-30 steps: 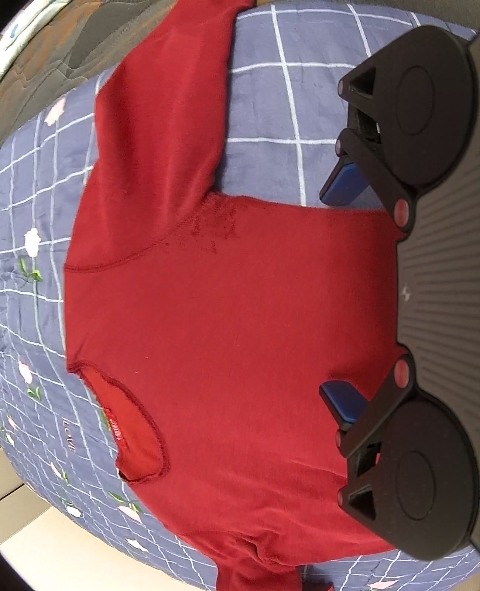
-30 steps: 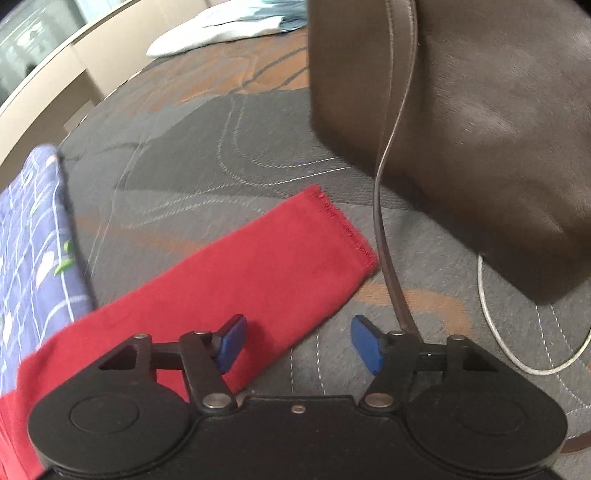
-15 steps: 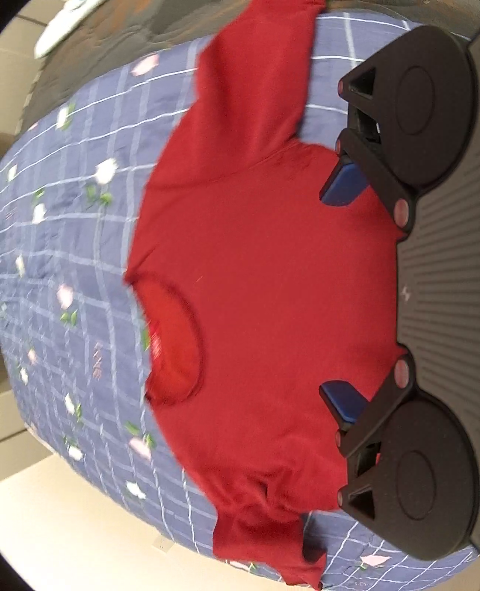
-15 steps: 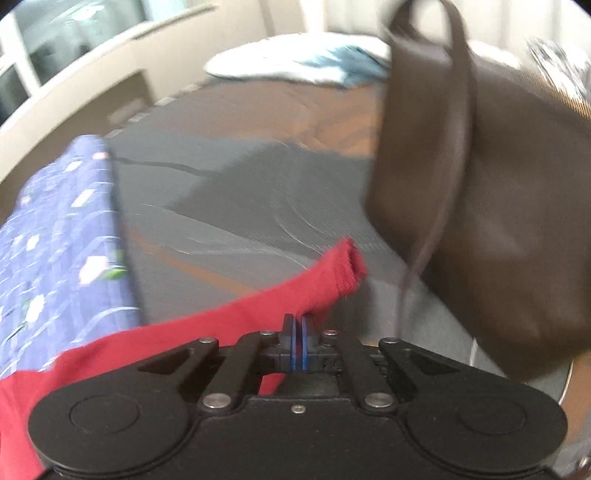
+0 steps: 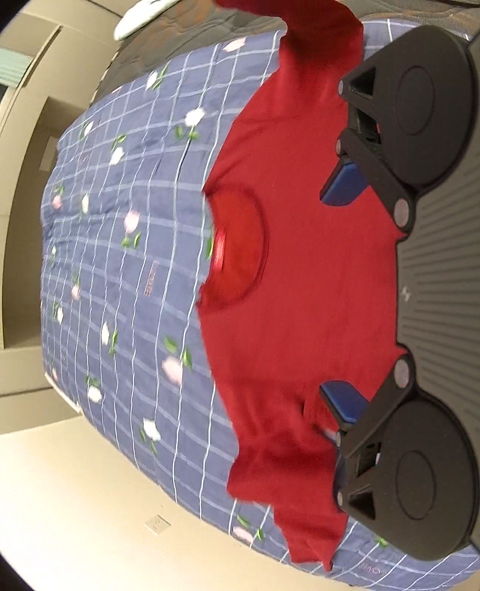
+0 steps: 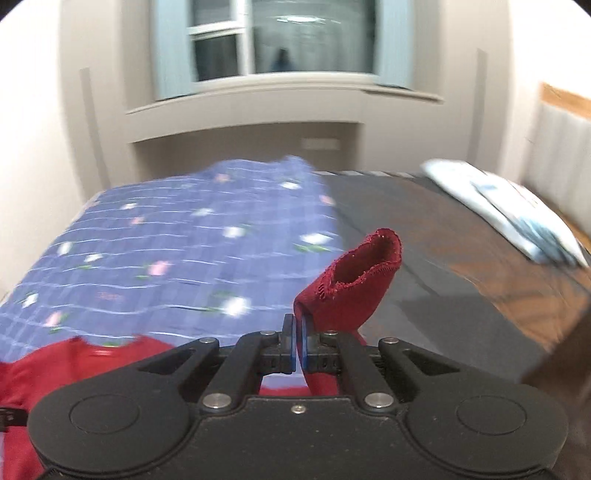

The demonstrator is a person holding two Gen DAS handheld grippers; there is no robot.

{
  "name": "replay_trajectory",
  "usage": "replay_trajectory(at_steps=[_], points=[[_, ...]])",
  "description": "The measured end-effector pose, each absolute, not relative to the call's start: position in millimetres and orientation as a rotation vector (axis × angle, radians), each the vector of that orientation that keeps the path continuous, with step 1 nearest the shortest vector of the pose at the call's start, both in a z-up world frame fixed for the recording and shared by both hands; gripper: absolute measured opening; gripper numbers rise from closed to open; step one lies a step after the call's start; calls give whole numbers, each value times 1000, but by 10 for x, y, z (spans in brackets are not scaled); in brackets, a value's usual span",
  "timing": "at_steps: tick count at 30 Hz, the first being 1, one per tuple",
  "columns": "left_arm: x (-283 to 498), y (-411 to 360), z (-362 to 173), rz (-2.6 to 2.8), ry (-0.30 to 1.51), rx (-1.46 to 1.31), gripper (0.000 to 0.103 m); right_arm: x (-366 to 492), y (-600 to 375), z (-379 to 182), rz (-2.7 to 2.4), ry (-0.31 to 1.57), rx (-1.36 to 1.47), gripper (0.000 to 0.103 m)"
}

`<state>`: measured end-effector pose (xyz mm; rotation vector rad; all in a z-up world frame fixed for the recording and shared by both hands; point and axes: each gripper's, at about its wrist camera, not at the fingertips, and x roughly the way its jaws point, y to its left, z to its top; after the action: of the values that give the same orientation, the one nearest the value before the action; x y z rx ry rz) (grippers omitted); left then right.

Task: Fold small clothes
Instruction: 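Lift the cuff with the right gripper and lay the sleeve across the shirt body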

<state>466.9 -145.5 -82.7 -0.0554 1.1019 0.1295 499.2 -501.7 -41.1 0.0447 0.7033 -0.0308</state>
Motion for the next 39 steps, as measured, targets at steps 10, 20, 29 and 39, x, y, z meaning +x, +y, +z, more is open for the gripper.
replay_trajectory(at_steps=[10, 20, 29, 39], points=[[4507, -146, -936, 218, 1116, -85, 103, 5078, -2985, -696, 227, 778, -50, 2], [4393, 580, -1170, 270, 1156, -124, 103, 5092, -1805, -1648, 325, 966, -80, 4], [4267, 756, -1274, 276, 1145, -210, 103, 5020, -2270, -1461, 261, 935, -15, 82], [4118, 881, -1416, 355, 1182, -231, 103, 5264, -3567, -1711, -89, 992, 50, 90]])
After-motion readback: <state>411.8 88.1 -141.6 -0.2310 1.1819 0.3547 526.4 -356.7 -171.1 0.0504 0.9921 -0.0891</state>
